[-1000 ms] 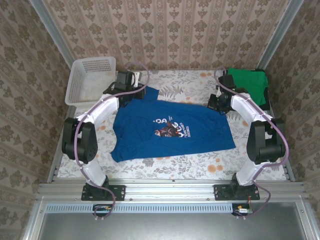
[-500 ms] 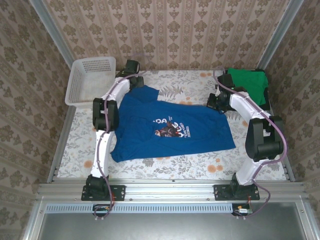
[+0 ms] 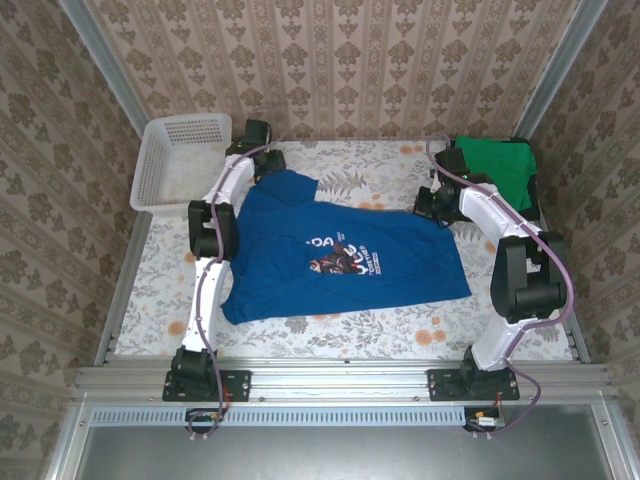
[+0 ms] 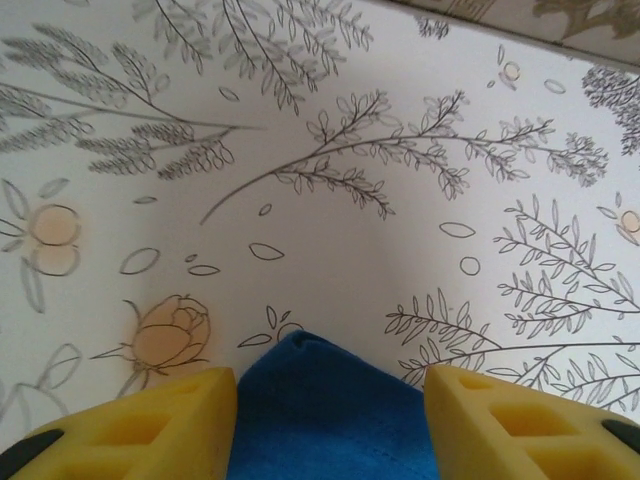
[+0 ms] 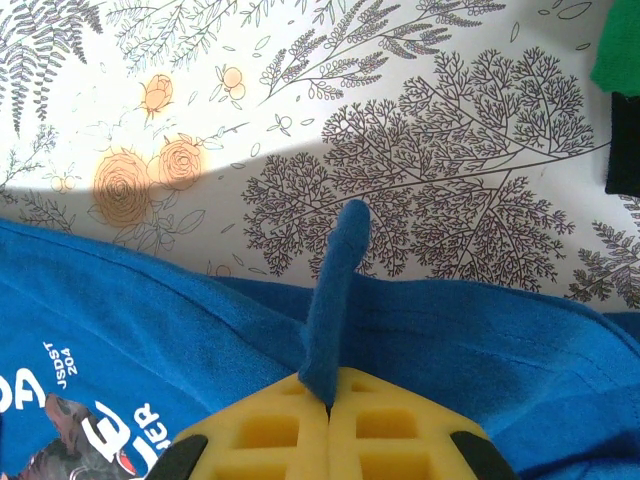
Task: Fold and stack the t-shirts
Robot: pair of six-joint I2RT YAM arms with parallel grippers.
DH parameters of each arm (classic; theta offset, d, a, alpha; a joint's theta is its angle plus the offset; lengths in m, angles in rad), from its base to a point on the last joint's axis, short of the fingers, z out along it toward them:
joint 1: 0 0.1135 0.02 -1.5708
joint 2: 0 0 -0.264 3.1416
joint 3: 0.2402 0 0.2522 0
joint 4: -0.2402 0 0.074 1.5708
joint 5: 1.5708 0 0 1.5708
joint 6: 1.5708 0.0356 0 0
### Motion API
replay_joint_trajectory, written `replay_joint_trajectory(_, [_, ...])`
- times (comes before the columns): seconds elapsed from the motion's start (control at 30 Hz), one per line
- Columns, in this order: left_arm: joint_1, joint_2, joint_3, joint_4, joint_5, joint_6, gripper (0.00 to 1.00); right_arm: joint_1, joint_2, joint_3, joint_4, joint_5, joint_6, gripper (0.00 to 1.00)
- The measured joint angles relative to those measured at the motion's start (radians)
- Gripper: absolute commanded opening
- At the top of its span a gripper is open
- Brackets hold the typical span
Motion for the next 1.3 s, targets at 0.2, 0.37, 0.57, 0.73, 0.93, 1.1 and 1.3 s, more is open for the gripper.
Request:
replay_joint_trajectory(0.2, [0.006, 0.006, 0.01, 0.004, 0.045, -0.035, 0.28, 0.0, 0.0, 0.0, 0.002, -0.004, 0.0, 0.0])
replay_joint_trajectory(0.37, [0.012, 0.01, 0.01, 0.002, 0.076, -0.044, 0.1, 0.0, 0.001, 0.0, 0.008, -0.005, 0.0, 0.0])
replay_joint_trajectory(0.57, [0.015, 0.01, 0.01, -0.006, 0.105, -0.038, 0.0, -0.002, 0.001, 0.0, 0.008, -0.004, 0.0, 0.0])
replay_joint_trajectory(0.73, [0.019, -0.002, -0.007, -0.007, 0.142, -0.029, 0.0, -0.004, -0.003, 0.0, 0.007, -0.005, -0.003, 0.0])
replay_joint_trajectory(0.93, [0.048, -0.209, -0.274, 0.031, 0.237, -0.032, 0.0, -0.008, -0.037, 0.0, 0.005, -0.003, -0.008, 0.0])
replay_joint_trajectory(1.1, [0.079, -0.512, -0.537, 0.142, 0.285, -0.031, 0.0, -0.016, -0.047, 0.0, 0.0, -0.002, -0.026, 0.0])
replay_joint_trajectory(1.3, [0.083, -0.798, -0.794, 0.29, 0.329, -0.02, 0.0, -0.029, -0.058, -0.02, -0.005, -0.003, -0.031, 0.0])
